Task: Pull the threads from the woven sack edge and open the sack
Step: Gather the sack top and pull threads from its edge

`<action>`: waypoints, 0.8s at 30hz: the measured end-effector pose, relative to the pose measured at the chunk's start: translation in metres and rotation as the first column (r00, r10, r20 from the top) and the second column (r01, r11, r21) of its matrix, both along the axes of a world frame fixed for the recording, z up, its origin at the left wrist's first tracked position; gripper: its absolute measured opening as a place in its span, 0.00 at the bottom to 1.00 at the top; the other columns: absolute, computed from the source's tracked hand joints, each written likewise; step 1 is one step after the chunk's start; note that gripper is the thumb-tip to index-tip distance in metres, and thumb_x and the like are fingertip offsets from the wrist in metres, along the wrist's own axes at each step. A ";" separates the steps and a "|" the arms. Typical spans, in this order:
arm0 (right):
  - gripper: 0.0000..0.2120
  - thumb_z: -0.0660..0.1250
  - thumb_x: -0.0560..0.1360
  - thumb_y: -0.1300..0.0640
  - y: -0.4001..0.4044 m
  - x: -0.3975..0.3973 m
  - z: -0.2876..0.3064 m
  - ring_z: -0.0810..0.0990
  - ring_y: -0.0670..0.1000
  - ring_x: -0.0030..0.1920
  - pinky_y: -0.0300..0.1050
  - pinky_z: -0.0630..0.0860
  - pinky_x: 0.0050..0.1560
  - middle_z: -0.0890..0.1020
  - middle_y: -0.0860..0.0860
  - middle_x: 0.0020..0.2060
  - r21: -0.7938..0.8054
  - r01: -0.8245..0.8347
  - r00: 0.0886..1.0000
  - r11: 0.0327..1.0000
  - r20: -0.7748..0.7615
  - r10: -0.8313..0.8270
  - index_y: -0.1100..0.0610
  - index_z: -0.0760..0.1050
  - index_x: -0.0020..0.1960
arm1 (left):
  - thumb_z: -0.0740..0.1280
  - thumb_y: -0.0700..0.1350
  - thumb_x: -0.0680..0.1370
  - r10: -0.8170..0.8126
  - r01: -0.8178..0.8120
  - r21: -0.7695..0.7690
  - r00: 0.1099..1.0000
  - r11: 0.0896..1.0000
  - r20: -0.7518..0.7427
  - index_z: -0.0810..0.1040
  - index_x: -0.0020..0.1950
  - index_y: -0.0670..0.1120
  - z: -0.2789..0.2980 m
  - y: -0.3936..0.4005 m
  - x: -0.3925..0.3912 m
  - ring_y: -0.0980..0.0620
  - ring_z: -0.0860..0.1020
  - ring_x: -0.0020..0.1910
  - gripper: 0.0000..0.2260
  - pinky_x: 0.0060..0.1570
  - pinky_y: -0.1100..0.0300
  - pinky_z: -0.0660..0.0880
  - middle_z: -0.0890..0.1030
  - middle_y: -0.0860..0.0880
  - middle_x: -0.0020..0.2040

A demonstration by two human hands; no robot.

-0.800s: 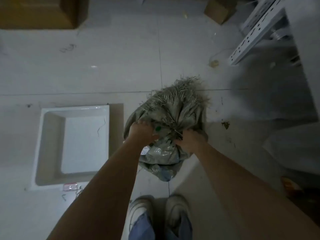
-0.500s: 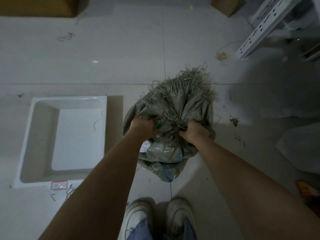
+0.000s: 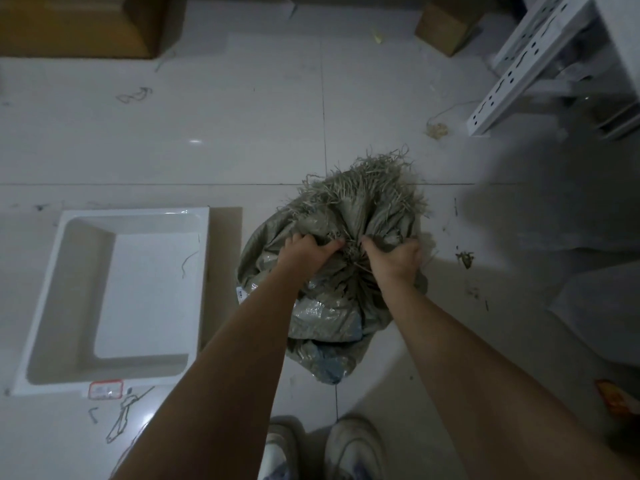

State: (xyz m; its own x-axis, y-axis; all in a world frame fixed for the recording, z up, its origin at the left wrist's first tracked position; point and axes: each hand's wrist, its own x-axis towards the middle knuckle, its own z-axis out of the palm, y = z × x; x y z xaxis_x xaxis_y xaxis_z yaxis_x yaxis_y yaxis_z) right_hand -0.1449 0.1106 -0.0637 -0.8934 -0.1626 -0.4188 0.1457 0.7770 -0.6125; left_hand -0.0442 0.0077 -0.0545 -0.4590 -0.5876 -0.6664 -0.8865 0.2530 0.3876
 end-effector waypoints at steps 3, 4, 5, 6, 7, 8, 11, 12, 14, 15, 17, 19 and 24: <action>0.41 0.73 0.65 0.41 0.000 -0.005 -0.011 0.68 0.60 0.68 0.51 0.69 0.66 0.69 0.58 0.67 0.048 -0.078 0.996 0.996 0.040 0.076 0.61 0.65 0.69 | 0.56 0.70 0.72 0.018 -0.018 0.010 1.000 1.000 0.012 0.66 0.74 0.47 -0.010 0.002 -0.007 0.39 0.56 0.75 0.37 0.73 0.47 0.55 0.60 0.40 0.76; 0.39 0.73 0.64 0.40 0.000 -0.004 -0.013 0.69 0.60 0.67 0.52 0.70 0.66 0.70 0.59 0.65 0.055 -0.127 0.991 0.990 0.035 0.125 0.60 0.68 0.67 | 0.55 0.70 0.72 0.003 -0.003 0.000 1.000 1.000 0.027 0.69 0.72 0.47 -0.012 0.003 -0.009 0.39 0.57 0.75 0.37 0.73 0.47 0.55 0.61 0.40 0.75; 0.36 0.72 0.65 0.40 0.000 -0.003 -0.014 0.71 0.60 0.66 0.53 0.71 0.65 0.72 0.58 0.64 0.044 -0.167 0.986 0.985 0.031 0.166 0.59 0.70 0.66 | 0.55 0.70 0.73 -0.005 0.006 -0.019 0.999 1.000 0.033 0.72 0.69 0.46 -0.013 0.004 -0.011 0.39 0.58 0.74 0.35 0.72 0.46 0.57 0.63 0.40 0.74; 0.34 0.72 0.65 0.40 -0.001 0.000 -0.013 0.72 0.60 0.64 0.54 0.72 0.64 0.74 0.58 0.62 0.027 -0.199 0.980 0.980 0.028 0.198 0.59 0.72 0.64 | 0.55 0.69 0.73 -0.007 0.008 -0.044 1.000 0.999 0.023 0.74 0.67 0.46 -0.013 0.004 -0.012 0.39 0.59 0.73 0.33 0.71 0.46 0.58 0.64 0.40 0.73; 0.31 0.71 0.66 0.41 -0.001 0.002 -0.012 0.72 0.60 0.64 0.54 0.72 0.63 0.74 0.58 0.62 0.021 -0.230 0.973 0.973 0.015 0.230 0.58 0.73 0.62 | 0.56 0.67 0.74 0.001 0.000 -0.065 1.000 0.998 0.005 0.75 0.65 0.46 -0.012 0.005 -0.012 0.39 0.60 0.72 0.31 0.70 0.47 0.59 0.66 0.40 0.72; 0.29 0.70 0.68 0.42 -0.002 0.003 -0.009 0.72 0.60 0.64 0.54 0.72 0.63 0.74 0.59 0.61 0.031 -0.261 0.965 0.965 -0.008 0.261 0.58 0.74 0.62 | 0.56 0.65 0.75 0.008 -0.010 -0.088 1.000 0.996 -0.019 0.76 0.64 0.46 -0.010 0.005 -0.011 0.40 0.61 0.72 0.29 0.70 0.47 0.60 0.67 0.40 0.71; 0.24 0.67 0.72 0.46 -0.004 0.004 0.008 0.68 0.60 0.65 0.51 0.69 0.65 0.69 0.59 0.64 0.085 -0.325 0.940 0.942 -0.077 0.332 0.57 0.74 0.64 | 0.59 0.60 0.77 0.040 -0.050 -0.108 0.995 0.993 -0.092 0.78 0.60 0.44 0.003 0.004 -0.009 0.40 0.64 0.70 0.23 0.69 0.49 0.62 0.70 0.39 0.68; 0.23 0.67 0.72 0.47 -0.005 0.004 0.016 0.69 0.60 0.65 0.50 0.69 0.65 0.68 0.59 0.65 0.074 -0.339 0.936 0.938 -0.077 0.344 0.57 0.74 0.64 | 0.60 0.58 0.77 0.052 -0.063 -0.083 0.991 0.995 -0.120 0.79 0.58 0.43 0.010 0.002 -0.009 0.40 0.67 0.68 0.22 0.69 0.49 0.65 0.73 0.39 0.65; 0.20 0.66 0.74 0.50 -0.006 0.003 0.038 0.73 0.59 0.62 0.46 0.71 0.61 0.66 0.58 0.66 0.007 -0.354 0.935 0.935 -0.033 0.354 0.57 0.74 0.63 | 0.62 0.54 0.77 0.110 -0.109 0.015 0.975 0.994 -0.191 0.80 0.55 0.40 0.030 0.001 -0.009 0.40 0.75 0.62 0.18 0.64 0.50 0.71 0.79 0.38 0.59; 0.19 0.65 0.75 0.52 -0.006 0.003 0.051 0.74 0.59 0.60 0.44 0.71 0.58 0.66 0.58 0.66 -0.035 -0.354 0.935 0.934 -0.006 0.354 0.57 0.74 0.63 | 0.63 0.50 0.77 0.147 -0.135 0.067 0.962 0.989 -0.230 0.80 0.55 0.39 0.044 0.001 -0.008 0.40 0.77 0.59 0.16 0.61 0.50 0.73 0.81 0.37 0.56; 0.18 0.65 0.76 0.55 -0.007 0.004 0.080 0.75 0.57 0.59 0.41 0.70 0.53 0.67 0.57 0.66 -0.106 -0.347 0.935 0.932 0.036 0.352 0.58 0.73 0.63 | 0.63 0.44 0.77 0.197 -0.164 0.132 0.934 0.978 -0.298 0.79 0.56 0.38 0.072 0.003 -0.006 0.40 0.78 0.57 0.13 0.59 0.51 0.74 0.81 0.37 0.55; 0.16 0.65 0.75 0.57 -0.009 0.007 0.107 0.76 0.56 0.56 0.42 0.70 0.50 0.72 0.57 0.63 -0.169 -0.330 0.937 0.929 0.060 0.344 0.59 0.73 0.63 | 0.62 0.40 0.78 0.216 -0.171 0.154 0.910 0.973 -0.353 0.78 0.59 0.37 0.104 0.007 -0.003 0.41 0.78 0.57 0.13 0.58 0.52 0.74 0.80 0.37 0.57; 0.16 0.61 0.73 0.71 -0.009 0.016 0.176 0.75 0.53 0.50 0.42 0.70 0.48 0.75 0.54 0.50 -0.336 -0.252 0.961 0.907 0.022 0.275 0.61 0.73 0.58 | 0.65 0.37 0.77 0.322 -0.253 0.201 0.778 0.946 -0.539 0.77 0.60 0.38 0.184 0.016 0.008 0.48 0.76 0.53 0.12 0.55 0.56 0.72 0.78 0.43 0.51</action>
State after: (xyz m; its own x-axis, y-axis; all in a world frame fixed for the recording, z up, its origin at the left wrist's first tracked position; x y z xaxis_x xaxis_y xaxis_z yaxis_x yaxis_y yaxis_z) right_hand -0.1290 0.1018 0.1128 -0.7708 -0.5263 -0.3591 0.0130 0.5505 -0.8348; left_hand -0.0364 0.0232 0.1298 -0.5917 -0.6906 -0.4158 -0.5311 -0.0540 0.8456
